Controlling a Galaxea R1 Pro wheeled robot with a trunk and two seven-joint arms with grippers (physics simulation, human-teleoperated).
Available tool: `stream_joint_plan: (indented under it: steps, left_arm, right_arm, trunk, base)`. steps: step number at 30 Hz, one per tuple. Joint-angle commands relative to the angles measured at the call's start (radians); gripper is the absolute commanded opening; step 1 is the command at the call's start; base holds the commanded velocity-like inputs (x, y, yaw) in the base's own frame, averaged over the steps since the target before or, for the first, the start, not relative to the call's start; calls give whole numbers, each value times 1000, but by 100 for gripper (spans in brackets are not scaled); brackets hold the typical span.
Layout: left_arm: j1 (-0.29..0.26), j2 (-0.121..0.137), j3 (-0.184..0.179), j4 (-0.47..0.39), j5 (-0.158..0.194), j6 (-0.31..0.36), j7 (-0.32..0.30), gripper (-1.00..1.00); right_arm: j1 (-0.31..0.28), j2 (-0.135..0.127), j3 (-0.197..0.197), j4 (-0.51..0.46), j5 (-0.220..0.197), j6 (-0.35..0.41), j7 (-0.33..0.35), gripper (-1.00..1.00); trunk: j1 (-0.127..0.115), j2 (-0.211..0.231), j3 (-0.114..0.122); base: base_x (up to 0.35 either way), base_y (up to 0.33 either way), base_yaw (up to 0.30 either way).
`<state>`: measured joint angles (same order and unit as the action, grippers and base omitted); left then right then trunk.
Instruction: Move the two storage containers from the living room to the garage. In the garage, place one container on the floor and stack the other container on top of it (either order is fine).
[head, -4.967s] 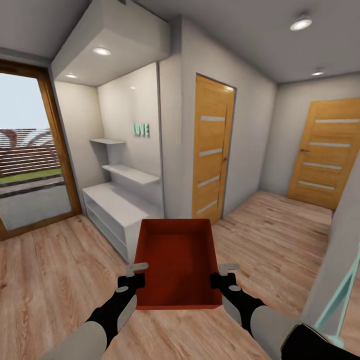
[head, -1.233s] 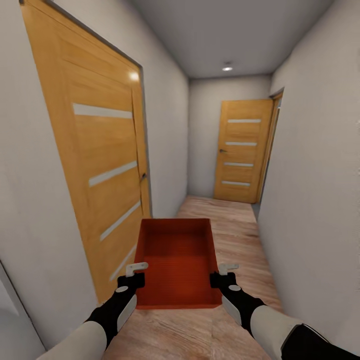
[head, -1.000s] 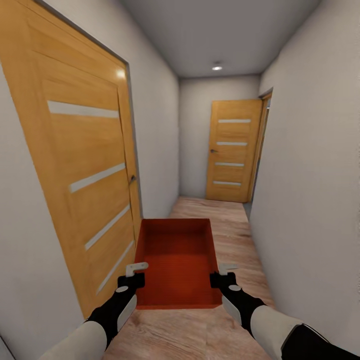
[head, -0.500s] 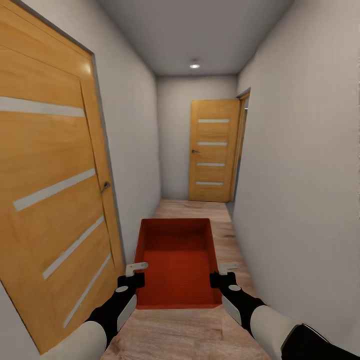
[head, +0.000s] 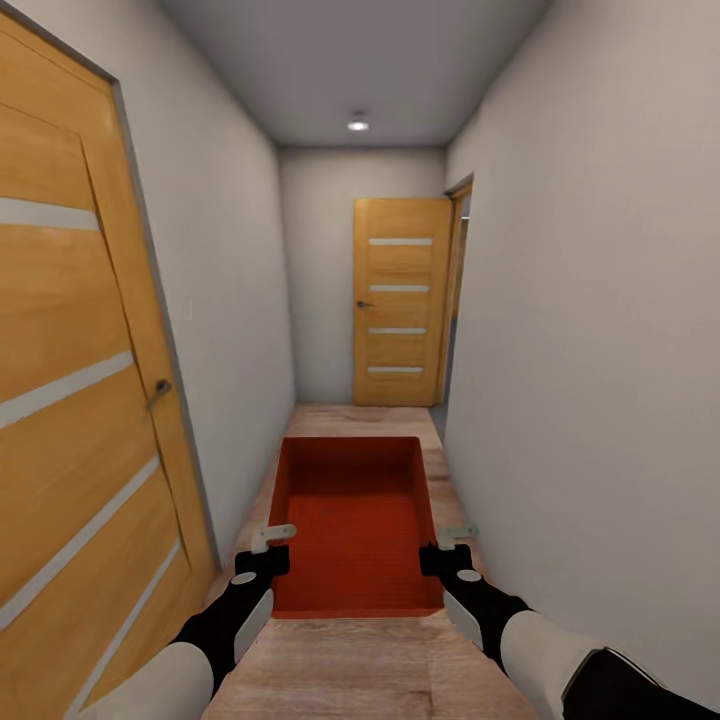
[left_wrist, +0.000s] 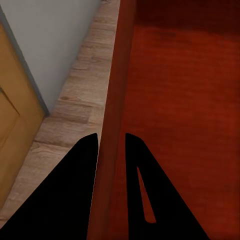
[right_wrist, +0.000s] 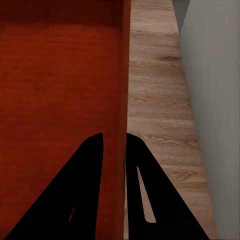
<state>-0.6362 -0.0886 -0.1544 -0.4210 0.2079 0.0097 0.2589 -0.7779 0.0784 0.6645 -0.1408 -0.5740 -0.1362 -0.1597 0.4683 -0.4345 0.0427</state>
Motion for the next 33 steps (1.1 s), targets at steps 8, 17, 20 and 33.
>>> stream_joint_plan:
  steps: [8,17,20,33]
  left_arm:
    - [1,0,-16,0,-1,1,45,-100]
    - [1,0,-16,0,-1,1,45,-100]
    - [1,-1,-16,1,-1,1,45,-100]
    - [1,-1,-16,1,-1,1,45,-100]
  right_arm:
    - [-1,11,-63,-2,-23,-6,-9,-100]
    - [-1,11,-63,-2,-23,-3,-8,-100]
    - [-1,11,-63,-2,-23,-4,-8,-100]
    - [-1,11,-63,-2,-23,-6,-9,-100]
  trunk:
    - [1,-1,0]
    - [1,-1,0]
    - [1,-1,0]
    - [1,-1,0]
  base:
    - [323,0,-3]
    - [323,0,0]
    - [322,0,0]
    - [322,0,0]
